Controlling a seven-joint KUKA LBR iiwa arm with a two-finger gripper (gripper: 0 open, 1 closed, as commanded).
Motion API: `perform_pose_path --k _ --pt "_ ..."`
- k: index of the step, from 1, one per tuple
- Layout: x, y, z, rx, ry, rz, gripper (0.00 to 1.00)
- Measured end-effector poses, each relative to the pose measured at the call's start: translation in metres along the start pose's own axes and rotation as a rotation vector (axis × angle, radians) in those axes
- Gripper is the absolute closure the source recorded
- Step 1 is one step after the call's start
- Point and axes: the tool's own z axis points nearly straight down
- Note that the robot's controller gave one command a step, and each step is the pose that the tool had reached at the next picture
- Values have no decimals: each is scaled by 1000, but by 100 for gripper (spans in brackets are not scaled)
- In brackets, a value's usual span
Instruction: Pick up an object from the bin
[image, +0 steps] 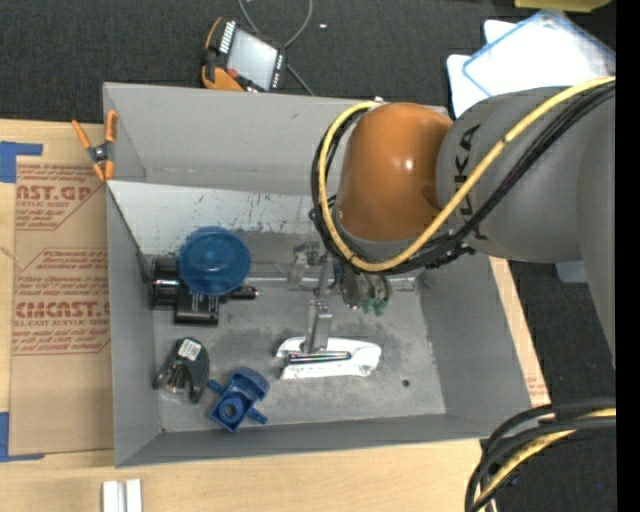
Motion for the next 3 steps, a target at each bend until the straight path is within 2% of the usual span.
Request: perform_pose_path --k 1,2,3 --pt "0 0 0 0 0 0 100" --pt "0 0 0 0 0 -1 100" --pt "34 -14 41 0 2 -86 100"
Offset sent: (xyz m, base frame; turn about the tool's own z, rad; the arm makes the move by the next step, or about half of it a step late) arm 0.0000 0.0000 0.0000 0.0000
